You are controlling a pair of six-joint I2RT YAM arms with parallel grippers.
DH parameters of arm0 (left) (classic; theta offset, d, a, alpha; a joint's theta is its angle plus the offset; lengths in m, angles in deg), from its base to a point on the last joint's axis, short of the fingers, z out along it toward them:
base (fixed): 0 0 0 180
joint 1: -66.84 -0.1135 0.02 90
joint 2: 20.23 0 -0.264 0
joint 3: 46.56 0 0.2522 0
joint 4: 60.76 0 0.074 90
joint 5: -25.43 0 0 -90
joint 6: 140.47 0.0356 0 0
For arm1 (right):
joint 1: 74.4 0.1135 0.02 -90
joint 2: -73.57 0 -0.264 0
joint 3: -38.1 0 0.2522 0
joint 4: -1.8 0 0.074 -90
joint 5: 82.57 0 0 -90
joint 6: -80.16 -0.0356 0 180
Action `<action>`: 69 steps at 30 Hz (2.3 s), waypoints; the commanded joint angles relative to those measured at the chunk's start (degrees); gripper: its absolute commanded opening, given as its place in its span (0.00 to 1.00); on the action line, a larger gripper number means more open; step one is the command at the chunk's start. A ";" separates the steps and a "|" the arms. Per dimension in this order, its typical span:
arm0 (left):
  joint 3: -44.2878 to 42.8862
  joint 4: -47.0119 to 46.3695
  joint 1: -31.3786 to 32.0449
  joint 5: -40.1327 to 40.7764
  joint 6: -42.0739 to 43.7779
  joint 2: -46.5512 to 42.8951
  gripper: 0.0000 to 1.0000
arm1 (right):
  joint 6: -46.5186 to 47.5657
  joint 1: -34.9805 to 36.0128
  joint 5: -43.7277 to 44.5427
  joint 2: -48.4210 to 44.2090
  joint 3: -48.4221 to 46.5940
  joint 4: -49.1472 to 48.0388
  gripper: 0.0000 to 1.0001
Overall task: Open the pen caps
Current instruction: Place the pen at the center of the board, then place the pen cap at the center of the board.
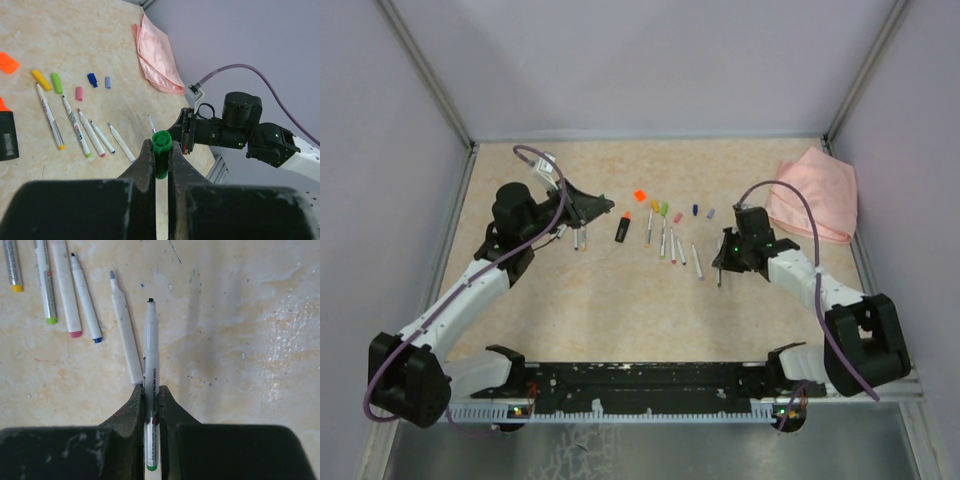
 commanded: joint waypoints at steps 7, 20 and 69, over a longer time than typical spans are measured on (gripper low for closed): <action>1.20 -0.51 -0.71 -1.42 0.88 -1.33 0.00 | 2.42 -0.54 -0.26 5.24 -1.28 -3.42 0.05; 1.18 -1.11 -1.05 -2.53 0.19 -0.25 0.00 | 2.55 -0.47 0.83 9.06 -1.08 -4.21 0.15; -10.92 -6.62 8.36 -9.95 -3.32 22.68 0.00 | -0.92 -2.95 -2.85 -5.66 -9.93 -0.14 0.23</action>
